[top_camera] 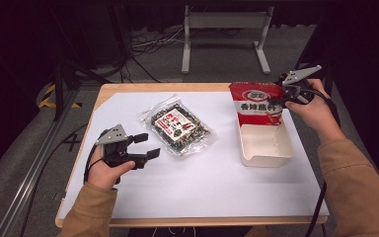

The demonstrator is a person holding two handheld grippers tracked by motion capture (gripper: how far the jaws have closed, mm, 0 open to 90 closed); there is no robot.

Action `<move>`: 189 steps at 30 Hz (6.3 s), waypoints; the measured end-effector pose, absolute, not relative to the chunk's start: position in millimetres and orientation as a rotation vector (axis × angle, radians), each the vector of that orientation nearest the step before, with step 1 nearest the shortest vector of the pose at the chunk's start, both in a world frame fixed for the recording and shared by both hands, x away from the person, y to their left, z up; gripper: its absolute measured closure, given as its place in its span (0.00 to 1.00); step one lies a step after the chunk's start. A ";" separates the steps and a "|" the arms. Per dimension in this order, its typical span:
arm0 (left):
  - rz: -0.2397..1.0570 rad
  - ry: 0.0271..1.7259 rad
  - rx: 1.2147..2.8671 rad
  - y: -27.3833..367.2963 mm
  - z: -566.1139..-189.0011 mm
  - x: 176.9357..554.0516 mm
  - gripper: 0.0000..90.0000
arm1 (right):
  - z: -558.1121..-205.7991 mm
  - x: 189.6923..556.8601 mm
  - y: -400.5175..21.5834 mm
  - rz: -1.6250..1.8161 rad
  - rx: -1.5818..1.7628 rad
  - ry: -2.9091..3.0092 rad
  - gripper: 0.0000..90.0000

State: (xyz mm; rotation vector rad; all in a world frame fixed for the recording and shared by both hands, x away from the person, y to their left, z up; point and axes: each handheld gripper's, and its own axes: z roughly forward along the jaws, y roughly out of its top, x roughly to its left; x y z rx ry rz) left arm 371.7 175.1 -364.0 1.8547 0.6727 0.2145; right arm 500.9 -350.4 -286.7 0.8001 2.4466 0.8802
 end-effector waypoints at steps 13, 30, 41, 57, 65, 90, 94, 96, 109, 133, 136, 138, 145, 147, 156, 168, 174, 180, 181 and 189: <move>0.206 0.682 1.852 172.6 -365.1 374.8 0.27 | -306.9 500.4 -363.9 0.862 0.938 2.444 0.97; 0.261 0.725 1.911 163.8 -370.3 387.9 0.18 | -295.1 480.0 -374.3 1.008 1.000 2.283 0.46; 0.302 0.759 1.939 165.2 -371.5 393.5 0.17 | -286.4 453.2 -380.1 1.060 1.021 2.235 0.35; 0.371 0.791 1.994 176.8 -369.6 400.2 0.22 | -276.8 404.9 -371.7 1.076 0.971 2.186 0.33; 0.350 0.916 2.033 185.5 -373.6 404.6 0.20 | -284.2 386.3 -361.4 1.112 0.931 2.186 0.34; 0.287 1.129 1.950 185.7 -398.4 445.9 0.12 | -319.2 367.7 -319.5 1.212 0.818 2.203 0.33; 0.294 1.144 1.975 178.8 -407.6 449.9 0.22 | -321.4 365.7 -316.6 1.234 0.807 2.184 0.33; 0.314 1.130 1.988 173.8 -410.9 451.4 0.22 | -322.3 364.4 -314.7 1.242 0.804 2.180 0.33; 0.086 1.187 2.011 154.6 -430.5 461.2 0.26 | -322.0 359.1 -314.9 1.229 0.790 2.174 0.33; 0.035 1.285 1.929 143.8 -444.5 472.2 0.32 | -324.0 358.7 -315.1 1.235 0.789 2.178 0.33; 0.039 1.296 1.919 142.8 -444.5 472.2 0.32 | -323.9 358.7 -315.5 1.237 0.789 2.177 0.33; 0.050 1.311 1.922 142.9 -443.1 471.1 0.31 | -324.2 358.9 -315.7 1.234 0.791 2.177 0.33; 0.042 1.332 1.957 144.9 -440.5 468.1 0.32 | -324.1 357.9 -317.5 1.239 0.796 2.173 0.32; 0.030 1.320 1.947 142.6 -441.5 468.9 0.32 | -324.7 357.7 -317.0 1.237 0.797 2.177 0.32; 0.000 1.305 1.914 138.7 -443.5 474.2 0.31 | -325.5 358.0 -316.5 1.238 0.796 2.179 0.32; 0.085 1.349 1.903 130.0 -444.3 478.8 0.41 | -327.1 358.6 -318.2 1.242 0.804 2.180 0.31; 0.120 1.363 1.929 124.7 -443.1 479.0 0.46 | -327.1 358.4 -317.8 1.245 0.801 2.180 0.31; 0.130 1.364 1.934 122.6 -442.6 479.6 0.46 | -326.9 358.3 -317.9 1.247 0.803 2.178 0.31; 0.122 1.367 1.939 122.2 -441.9 480.2 0.46 | -326.8 358.4 -317.9 1.249 0.804 2.178 0.31; 0.078 1.386 1.996 108.7 -437.0 487.7 0.21 | -328.3 359.6 -318.2 1.242 0.806 2.183 0.31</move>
